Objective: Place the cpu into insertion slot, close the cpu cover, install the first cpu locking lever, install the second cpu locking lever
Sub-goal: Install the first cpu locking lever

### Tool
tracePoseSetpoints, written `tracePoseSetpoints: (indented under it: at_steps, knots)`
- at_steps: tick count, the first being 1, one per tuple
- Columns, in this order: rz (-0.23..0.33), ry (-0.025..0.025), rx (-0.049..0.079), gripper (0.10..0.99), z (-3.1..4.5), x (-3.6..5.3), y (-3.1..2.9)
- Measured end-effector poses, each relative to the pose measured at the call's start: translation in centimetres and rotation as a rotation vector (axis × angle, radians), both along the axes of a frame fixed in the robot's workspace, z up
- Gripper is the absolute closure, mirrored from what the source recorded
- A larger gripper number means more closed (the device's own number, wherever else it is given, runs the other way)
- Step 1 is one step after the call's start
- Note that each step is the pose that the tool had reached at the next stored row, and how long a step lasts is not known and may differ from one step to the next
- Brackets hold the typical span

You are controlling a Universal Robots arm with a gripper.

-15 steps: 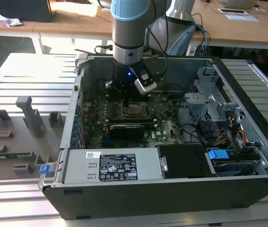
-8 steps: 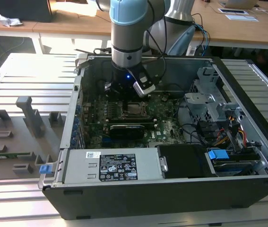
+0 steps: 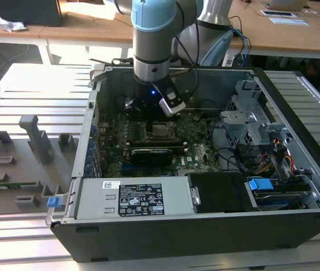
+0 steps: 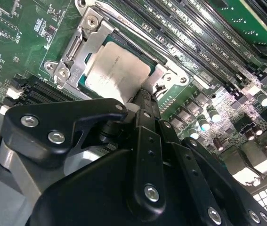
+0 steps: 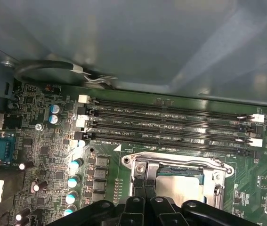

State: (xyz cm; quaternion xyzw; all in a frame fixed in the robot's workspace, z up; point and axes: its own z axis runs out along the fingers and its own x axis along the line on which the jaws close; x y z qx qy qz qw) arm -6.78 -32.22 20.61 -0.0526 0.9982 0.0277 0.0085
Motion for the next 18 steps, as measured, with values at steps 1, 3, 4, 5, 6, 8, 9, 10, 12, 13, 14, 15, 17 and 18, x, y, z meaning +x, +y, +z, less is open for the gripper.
tracePoseSetpoints:
  at_steps: [1,3,4,5,6,8,9,10,12,13,14,15,17,18]
  knots:
    - [0.0,-0.0001,0.0,0.98,-0.01,0.05,0.0]
    - [0.0,0.0001,0.0,0.98,-0.01,0.2,0.0]
    - [0.0,0.0,0.0,0.98,-0.01,0.25,0.0]
    - [0.0,0.0,0.0,0.98,-0.01,0.31,0.0]
    - [0.0,0.0,0.0,0.98,-0.01,0.37,0.0]
    - [0.0,0.0,0.0,0.98,-0.01,0.54,0.0]
    - [0.0,0.0,0.0,0.98,-0.01,0.64,0.01]
    - [0.0,0.0,0.0,0.98,-0.01,0.79,0.01]
    - [0.0,0.0003,0.0,0.98,-0.01,1.16,0.02]
    - [0.0,0.0006,0.0,0.98,-0.01,1.29,0.02]
    - [0.0,0.0008,0.0,0.98,-0.01,1.5,0.02]
    - [0.0,0.001,0.0,0.98,0.01,1.61,0.02]
    - [0.0,0.0014,0.0,0.98,0.31,1.64,0.03]
    - [0.0,0.0015,-0.001,0.98,0.68,1.64,0.03]
